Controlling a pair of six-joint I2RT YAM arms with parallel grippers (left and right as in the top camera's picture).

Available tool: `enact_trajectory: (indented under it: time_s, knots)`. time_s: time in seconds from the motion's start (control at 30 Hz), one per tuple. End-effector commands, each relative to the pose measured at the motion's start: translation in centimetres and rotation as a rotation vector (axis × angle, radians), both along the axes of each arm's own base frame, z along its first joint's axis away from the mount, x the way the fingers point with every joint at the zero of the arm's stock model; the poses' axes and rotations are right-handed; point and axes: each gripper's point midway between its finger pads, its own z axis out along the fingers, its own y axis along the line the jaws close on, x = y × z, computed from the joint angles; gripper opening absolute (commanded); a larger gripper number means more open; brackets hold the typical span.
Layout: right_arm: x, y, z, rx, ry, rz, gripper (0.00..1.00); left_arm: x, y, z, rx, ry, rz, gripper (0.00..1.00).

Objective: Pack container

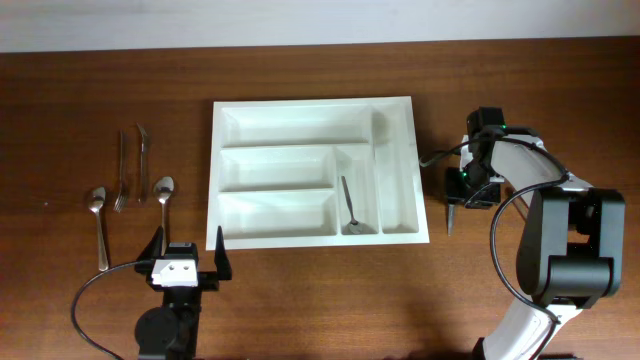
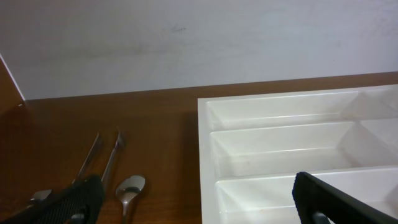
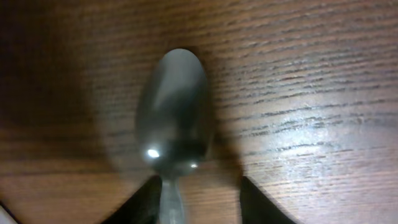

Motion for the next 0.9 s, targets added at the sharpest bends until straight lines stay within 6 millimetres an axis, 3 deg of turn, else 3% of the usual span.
enact_trajectory:
  time_s: [0.0, 0.43, 0.63, 0.8, 0.87]
  knots:
    - [0.3, 0.1, 0.4, 0.001, -0.024, -0.023, 0.33, 0.0, 0.3, 0.0, 0.016, -0.005, 0.014, 0.99]
    - [0.7, 0.0, 0.4, 0.0, -0.038, -0.08, 0.05, 0.0, 0.3, 0.0, 0.016, -0.005, 0.014, 0.99]
    - [1.1, 0.0, 0.5, 0.001, -0.05, -0.099, 0.04, 0.0, 0.3, 0.0, 0.016, -0.006, 0.014, 0.99]
    - [3.4, -0.2, 3.6, -0.001, -0.12, -0.098, 0.04, 0.0, 0.3, 0.0, 0.016, -0.005, 0.014, 0.99]
    - [4.9, -0.3, 6.4, -0.002, -0.162, -0.098, 0.04, 0.0, 0.3, 0.0, 0.016, -0.005, 0.014, 0.99]
